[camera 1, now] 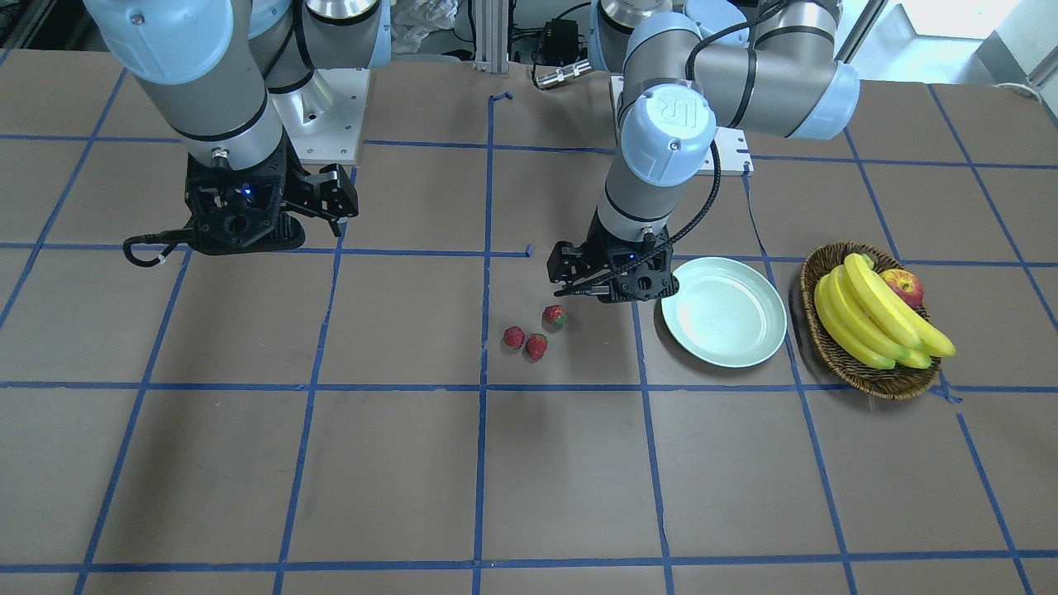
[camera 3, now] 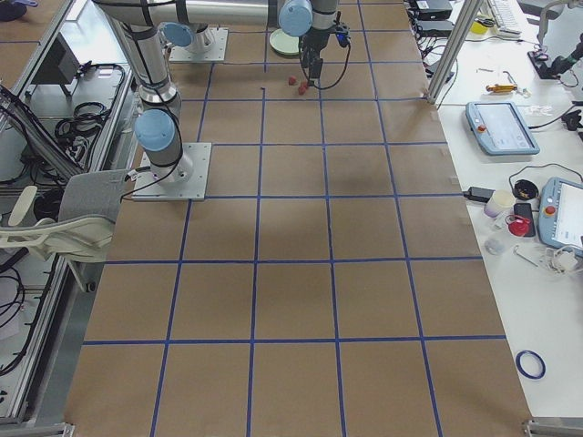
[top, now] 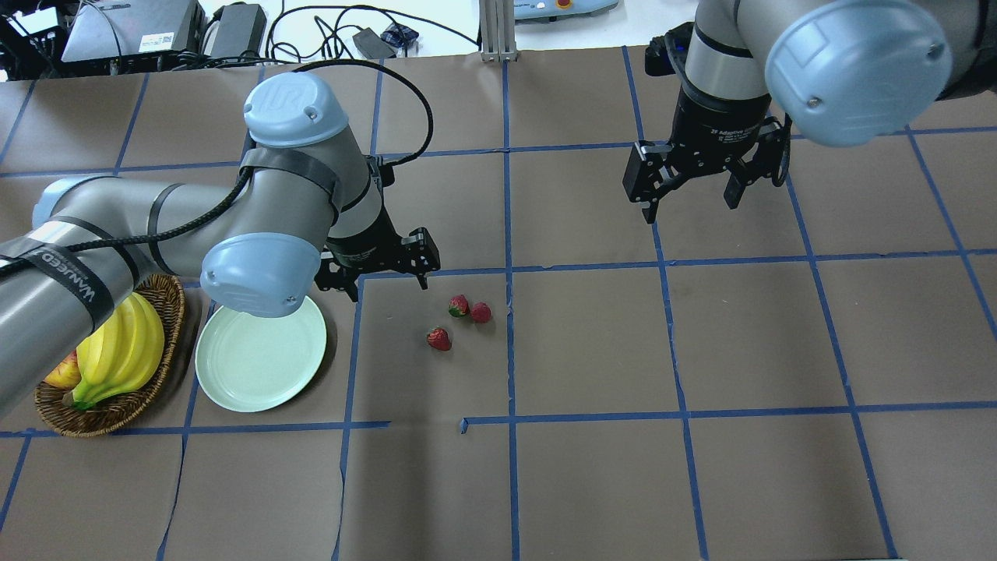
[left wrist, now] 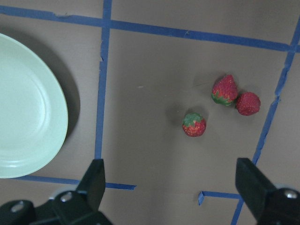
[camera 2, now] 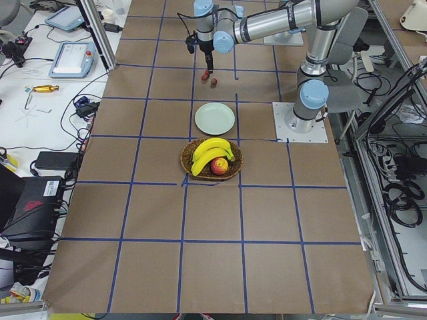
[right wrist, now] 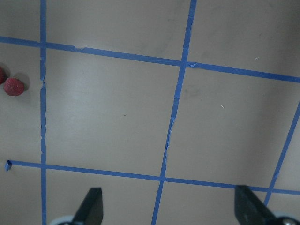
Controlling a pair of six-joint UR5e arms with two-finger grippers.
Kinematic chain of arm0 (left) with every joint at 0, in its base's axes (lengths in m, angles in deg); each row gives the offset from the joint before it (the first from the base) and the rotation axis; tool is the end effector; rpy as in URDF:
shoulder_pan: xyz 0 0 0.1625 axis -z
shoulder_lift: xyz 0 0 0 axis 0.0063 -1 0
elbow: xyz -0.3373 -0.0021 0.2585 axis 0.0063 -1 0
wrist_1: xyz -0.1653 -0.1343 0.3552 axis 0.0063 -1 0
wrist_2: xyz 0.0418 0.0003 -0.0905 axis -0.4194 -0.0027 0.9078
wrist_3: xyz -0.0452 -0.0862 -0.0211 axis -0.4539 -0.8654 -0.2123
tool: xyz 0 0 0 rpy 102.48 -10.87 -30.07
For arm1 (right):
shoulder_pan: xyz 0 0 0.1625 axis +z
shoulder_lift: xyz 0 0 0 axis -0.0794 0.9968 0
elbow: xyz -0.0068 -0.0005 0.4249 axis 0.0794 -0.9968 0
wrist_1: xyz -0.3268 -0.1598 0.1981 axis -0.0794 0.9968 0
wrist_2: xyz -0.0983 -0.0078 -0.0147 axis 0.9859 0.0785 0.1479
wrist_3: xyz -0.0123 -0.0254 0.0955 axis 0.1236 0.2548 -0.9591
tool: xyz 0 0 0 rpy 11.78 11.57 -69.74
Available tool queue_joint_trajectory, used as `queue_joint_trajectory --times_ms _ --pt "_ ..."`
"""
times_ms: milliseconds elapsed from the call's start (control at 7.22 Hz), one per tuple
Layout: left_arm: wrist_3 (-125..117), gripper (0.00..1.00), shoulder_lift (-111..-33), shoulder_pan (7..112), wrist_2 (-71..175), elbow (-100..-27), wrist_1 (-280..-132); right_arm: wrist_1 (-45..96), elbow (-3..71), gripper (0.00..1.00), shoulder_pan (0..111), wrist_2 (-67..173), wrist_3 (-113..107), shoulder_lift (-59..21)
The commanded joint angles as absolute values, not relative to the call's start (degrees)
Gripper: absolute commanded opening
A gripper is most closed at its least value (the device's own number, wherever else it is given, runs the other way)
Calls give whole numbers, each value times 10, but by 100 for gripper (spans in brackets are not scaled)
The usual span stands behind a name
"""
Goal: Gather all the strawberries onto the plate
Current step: 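Lower the left gripper over the grouped strawberries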
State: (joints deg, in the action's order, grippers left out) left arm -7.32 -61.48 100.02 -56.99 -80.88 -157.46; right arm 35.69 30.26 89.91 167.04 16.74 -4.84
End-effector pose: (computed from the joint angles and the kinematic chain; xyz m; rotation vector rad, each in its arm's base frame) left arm -0.2206 -0.4748 0.2947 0.2275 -3.1064 -0.1497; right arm 0.1712 -0.5067 0.4405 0.2125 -3.1050 -0.2150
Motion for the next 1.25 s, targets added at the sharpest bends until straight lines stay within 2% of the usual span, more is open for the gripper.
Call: queue_joint_trajectory --times_ms 0,693,832,970,1109 --pt "-76 100 -639 1014 -570 -813 -1557 355 294 100 892 1667 164 -48" --pt "-100 100 -679 1022 -571 -820 -1554 339 295 100 884 1665 171 -51" --pt "-107 94 -687 1022 -573 -826 -1554 339 296 100 882 1664 171 -53" --pt "-112 94 -697 1022 -568 -829 -1554 339 299 100 883 1663 171 -54" --pt "-113 85 -705 1022 -567 -832 -1554 339 299 100 883 1662 170 -54"
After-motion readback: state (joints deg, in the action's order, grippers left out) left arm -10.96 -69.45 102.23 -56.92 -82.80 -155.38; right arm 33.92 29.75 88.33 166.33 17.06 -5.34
